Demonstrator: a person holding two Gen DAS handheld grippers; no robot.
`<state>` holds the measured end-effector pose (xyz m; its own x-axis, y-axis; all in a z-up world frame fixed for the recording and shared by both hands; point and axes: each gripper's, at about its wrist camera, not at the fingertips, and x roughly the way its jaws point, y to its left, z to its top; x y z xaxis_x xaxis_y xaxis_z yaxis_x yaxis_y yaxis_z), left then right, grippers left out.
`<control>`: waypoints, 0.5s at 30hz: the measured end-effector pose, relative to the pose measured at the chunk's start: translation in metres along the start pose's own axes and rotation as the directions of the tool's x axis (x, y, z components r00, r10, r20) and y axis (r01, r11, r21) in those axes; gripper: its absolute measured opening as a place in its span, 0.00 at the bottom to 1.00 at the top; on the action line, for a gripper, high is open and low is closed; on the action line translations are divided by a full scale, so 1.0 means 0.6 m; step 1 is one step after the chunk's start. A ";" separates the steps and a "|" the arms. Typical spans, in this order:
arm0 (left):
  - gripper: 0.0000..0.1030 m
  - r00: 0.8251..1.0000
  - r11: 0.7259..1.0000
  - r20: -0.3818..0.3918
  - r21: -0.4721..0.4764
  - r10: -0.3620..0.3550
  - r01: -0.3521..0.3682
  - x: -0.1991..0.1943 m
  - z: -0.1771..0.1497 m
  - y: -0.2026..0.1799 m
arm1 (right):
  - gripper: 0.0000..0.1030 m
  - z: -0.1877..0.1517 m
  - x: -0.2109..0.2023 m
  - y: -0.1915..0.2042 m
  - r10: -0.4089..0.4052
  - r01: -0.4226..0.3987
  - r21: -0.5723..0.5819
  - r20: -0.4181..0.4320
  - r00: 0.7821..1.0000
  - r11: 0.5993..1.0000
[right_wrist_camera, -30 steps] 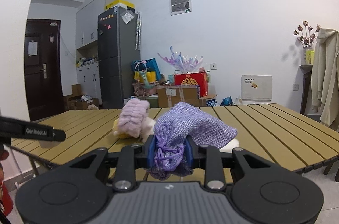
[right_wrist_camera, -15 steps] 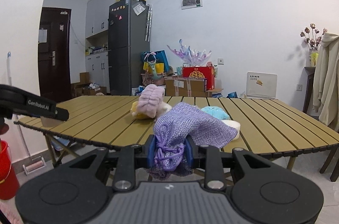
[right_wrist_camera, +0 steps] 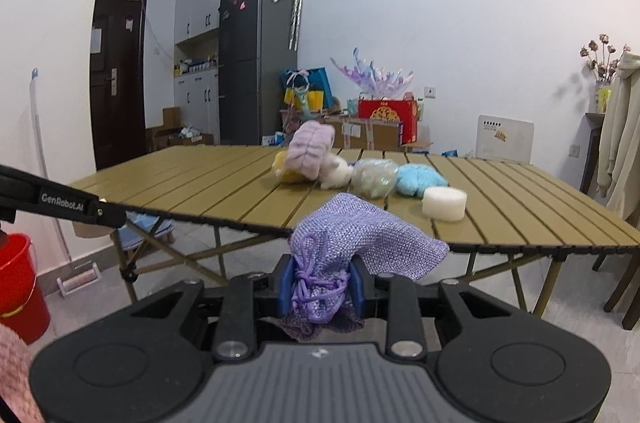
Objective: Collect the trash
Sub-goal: 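Carry the foam wedge and purple bag off the table over the black bin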
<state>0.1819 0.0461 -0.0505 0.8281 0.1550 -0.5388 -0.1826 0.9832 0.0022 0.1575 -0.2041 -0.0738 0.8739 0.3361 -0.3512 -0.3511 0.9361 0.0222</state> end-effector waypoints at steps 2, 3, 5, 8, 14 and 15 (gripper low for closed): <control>0.30 1.000 1.000 -0.019 0.001 0.005 -0.005 0.002 -0.014 0.007 | 0.27 -0.008 0.002 0.006 0.008 -0.008 -0.005 -0.021 1.000 1.000; 0.30 1.000 1.000 -0.029 0.001 0.008 -0.008 0.004 -0.020 0.009 | 0.27 -0.012 0.003 0.009 0.012 -0.012 -0.007 -0.031 0.999 1.000; 0.30 0.999 1.000 -0.052 0.004 0.013 -0.013 0.010 -0.035 0.014 | 0.27 -0.019 0.010 0.016 0.019 -0.020 -0.012 -0.052 0.998 1.000; 0.30 0.996 1.000 -0.086 0.007 0.021 -0.020 0.021 -0.054 0.020 | 0.27 -0.033 0.020 0.024 0.030 -0.032 -0.017 -0.087 0.996 0.999; 0.30 0.987 0.999 -0.158 0.010 0.038 -0.037 0.051 -0.087 0.028 | 0.27 -0.057 0.040 0.037 0.047 -0.051 -0.021 -0.155 0.987 0.998; 0.30 0.984 0.999 -0.172 0.010 0.041 -0.039 0.057 -0.093 0.029 | 0.27 -0.060 0.043 0.037 0.049 -0.053 -0.022 -0.163 0.985 0.998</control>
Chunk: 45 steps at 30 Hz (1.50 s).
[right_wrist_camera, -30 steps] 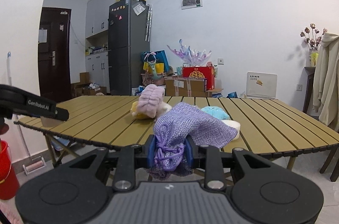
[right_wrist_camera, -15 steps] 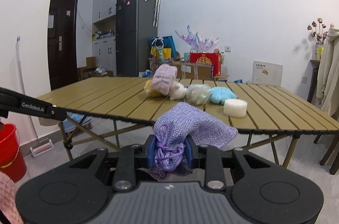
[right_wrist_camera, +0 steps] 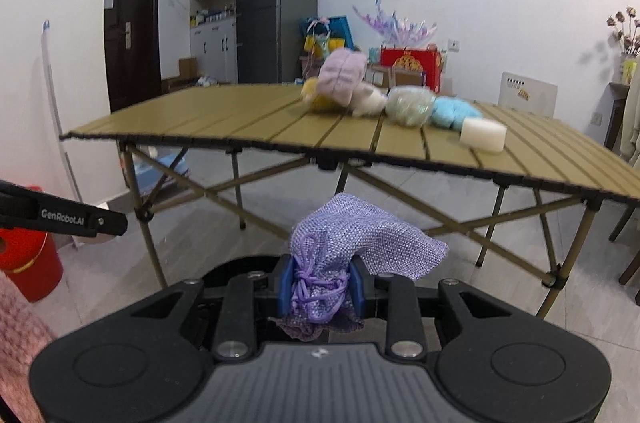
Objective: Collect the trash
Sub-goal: 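Carry the foam wedge and purple bag off the table over the black bin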
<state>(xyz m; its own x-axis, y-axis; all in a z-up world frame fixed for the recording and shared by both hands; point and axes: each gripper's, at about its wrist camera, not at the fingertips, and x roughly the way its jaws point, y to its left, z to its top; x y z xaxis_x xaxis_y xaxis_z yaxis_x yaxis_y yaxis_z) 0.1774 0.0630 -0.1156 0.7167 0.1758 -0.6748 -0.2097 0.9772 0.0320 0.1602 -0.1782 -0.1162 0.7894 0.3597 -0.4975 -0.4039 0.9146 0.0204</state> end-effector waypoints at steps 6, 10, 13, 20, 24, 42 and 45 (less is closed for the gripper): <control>0.30 0.998 1.000 -0.058 0.006 0.016 -0.016 0.034 -0.021 0.006 | 0.27 -0.026 0.028 0.002 -0.005 0.004 -0.007 -0.058 0.998 1.000; 0.30 0.996 1.000 -0.090 0.005 0.028 -0.028 0.055 -0.029 0.011 | 0.27 -0.039 0.047 -0.004 -0.014 0.013 -0.009 -0.095 0.995 1.000; 0.30 0.993 0.999 -0.114 0.006 0.036 -0.036 0.070 -0.033 0.014 | 0.27 -0.046 0.060 -0.010 -0.022 0.022 -0.007 -0.116 0.993 1.000; 0.30 0.982 0.999 -0.180 -0.014 0.047 -0.051 0.108 -0.042 0.026 | 0.27 -0.060 0.100 -0.026 -0.036 0.037 0.005 -0.176 0.984 0.999; 0.30 0.975 0.998 -0.217 -0.025 0.050 -0.057 0.127 -0.044 0.032 | 0.27 -0.070 0.120 -0.033 -0.044 0.047 0.011 -0.207 0.977 0.999; 0.30 0.959 0.996 -0.275 -0.021 0.076 -0.085 0.180 -0.018 0.025 | 0.27 -0.078 0.200 -0.057 -0.085 0.099 0.040 -0.270 0.959 0.994; 0.30 0.957 0.996 -0.279 -0.026 0.075 -0.085 0.189 -0.010 0.021 | 0.27 -0.079 0.213 -0.064 -0.088 0.108 0.058 -0.278 0.957 0.992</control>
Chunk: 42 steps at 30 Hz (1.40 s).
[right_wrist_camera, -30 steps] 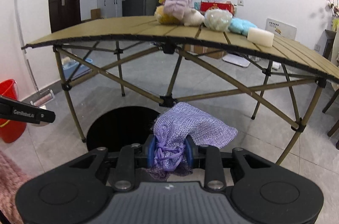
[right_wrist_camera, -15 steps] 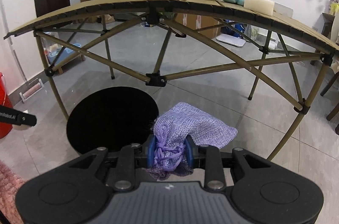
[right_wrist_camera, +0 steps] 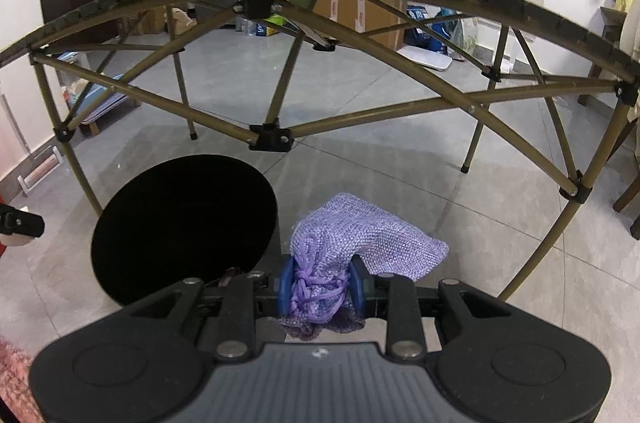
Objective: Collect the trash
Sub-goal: 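Carry the foam wedge and purple bag off the table over the black bin, then open left gripper to drop the white foam wedge into the bin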
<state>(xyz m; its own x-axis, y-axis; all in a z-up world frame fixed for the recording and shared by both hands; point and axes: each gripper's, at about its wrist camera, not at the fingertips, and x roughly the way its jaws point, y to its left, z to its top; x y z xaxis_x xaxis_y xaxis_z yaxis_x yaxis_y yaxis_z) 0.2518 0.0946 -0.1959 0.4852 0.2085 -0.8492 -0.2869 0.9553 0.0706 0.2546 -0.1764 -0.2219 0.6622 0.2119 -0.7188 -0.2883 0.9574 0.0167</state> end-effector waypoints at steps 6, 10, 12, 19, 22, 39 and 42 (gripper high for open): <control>0.30 1.000 1.000 -0.001 -0.005 -0.005 0.005 0.008 0.019 -0.012 | 0.27 0.005 0.020 -0.006 -0.022 0.022 0.014 -0.011 1.000 1.000; 0.30 1.000 1.000 -0.002 -0.008 -0.015 0.015 0.011 0.030 -0.021 | 0.27 0.007 0.034 -0.012 -0.038 0.038 0.030 -0.024 0.999 0.999; 0.30 1.000 1.000 -0.003 -0.014 -0.024 0.024 0.012 0.036 -0.026 | 0.27 0.008 0.039 -0.017 -0.045 0.047 0.040 -0.029 0.999 0.998; 0.30 0.999 0.999 0.006 -0.011 -0.053 0.053 0.013 0.052 -0.055 | 0.27 0.011 0.043 -0.028 -0.070 0.072 0.067 -0.028 0.997 0.995; 0.30 0.998 0.998 0.004 -0.015 -0.064 0.064 0.017 0.058 -0.069 | 0.27 0.011 0.045 -0.030 -0.075 0.077 0.078 -0.030 0.997 0.994; 0.30 0.994 0.997 -0.080 -0.020 -0.079 0.078 0.072 0.069 -0.151 | 0.27 0.009 0.050 -0.040 -0.117 0.118 0.100 -0.023 0.993 0.988; 0.30 0.992 0.997 -0.102 -0.015 -0.078 0.077 0.084 0.065 -0.166 | 0.27 0.008 0.052 -0.037 -0.117 0.119 0.096 -0.026 0.993 0.988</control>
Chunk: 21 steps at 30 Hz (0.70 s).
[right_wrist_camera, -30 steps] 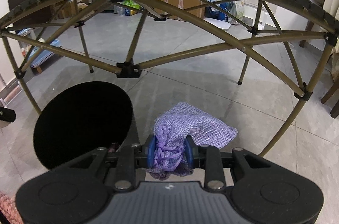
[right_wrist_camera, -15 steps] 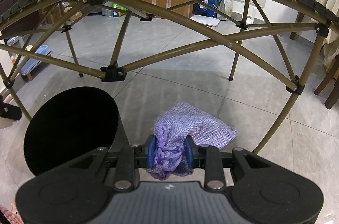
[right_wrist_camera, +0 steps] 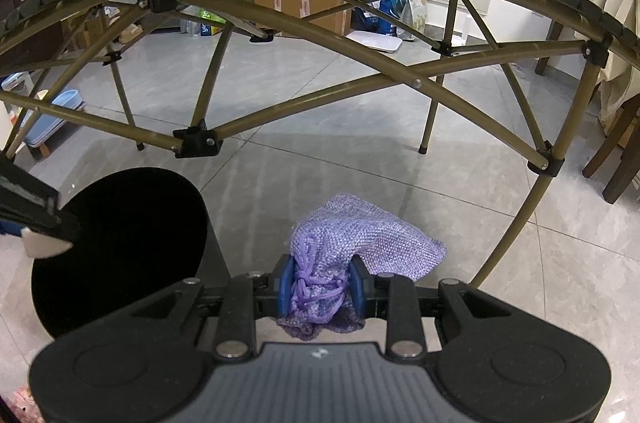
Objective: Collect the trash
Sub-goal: 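Open left gripper to drop the white foam wedge into the bin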
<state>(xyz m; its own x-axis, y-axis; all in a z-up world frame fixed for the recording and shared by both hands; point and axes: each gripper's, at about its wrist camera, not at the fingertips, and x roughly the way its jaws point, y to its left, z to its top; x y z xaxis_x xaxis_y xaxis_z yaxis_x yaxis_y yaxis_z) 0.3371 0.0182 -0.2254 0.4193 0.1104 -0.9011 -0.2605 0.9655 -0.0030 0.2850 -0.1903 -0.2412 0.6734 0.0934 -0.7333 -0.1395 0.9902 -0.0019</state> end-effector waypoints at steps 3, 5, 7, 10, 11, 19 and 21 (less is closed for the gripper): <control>0.31 1.000 1.000 -0.003 0.009 0.010 -0.010 0.009 -0.004 -0.013 | 0.27 -0.003 0.002 0.001 -0.001 0.001 -0.008 -0.008 1.000 1.000; 0.31 1.000 1.000 -0.013 0.010 0.009 -0.009 0.015 -0.006 -0.018 | 0.27 -0.005 0.005 0.002 -0.002 0.002 -0.011 -0.016 1.000 1.000; 0.31 1.000 1.000 -0.023 0.013 0.008 -0.008 0.021 -0.008 -0.022 | 0.27 -0.006 0.007 0.001 -0.004 0.004 -0.012 -0.020 1.000 1.000; 0.31 0.999 1.000 -0.029 0.022 0.016 -0.016 0.024 -0.010 -0.026 | 0.27 -0.008 0.008 -0.001 -0.008 0.008 -0.010 -0.022 1.000 1.000; 0.31 0.999 1.000 -0.031 0.021 0.020 -0.020 0.025 -0.011 -0.025 | 0.27 -0.008 0.007 -0.002 -0.009 0.009 -0.009 -0.023 1.000 1.000; 0.31 0.999 0.999 -0.035 0.024 0.029 -0.028 0.029 -0.010 -0.021 | 0.27 -0.012 0.010 -0.007 -0.014 0.014 0.012 -0.049 0.999 1.000; 0.33 0.999 0.999 -0.035 0.024 0.030 -0.030 0.029 -0.010 -0.020 | 0.27 -0.012 0.010 -0.007 -0.012 0.012 0.014 -0.048 0.999 1.000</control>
<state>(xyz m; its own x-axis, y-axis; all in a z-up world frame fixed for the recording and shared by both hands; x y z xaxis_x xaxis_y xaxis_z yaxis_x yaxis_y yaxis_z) 0.3424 0.0073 -0.2438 0.3804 0.1313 -0.9155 -0.2515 0.9672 0.0342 0.2843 -0.1948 -0.2505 0.6392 0.0768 -0.7652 -0.1213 0.9926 -0.0018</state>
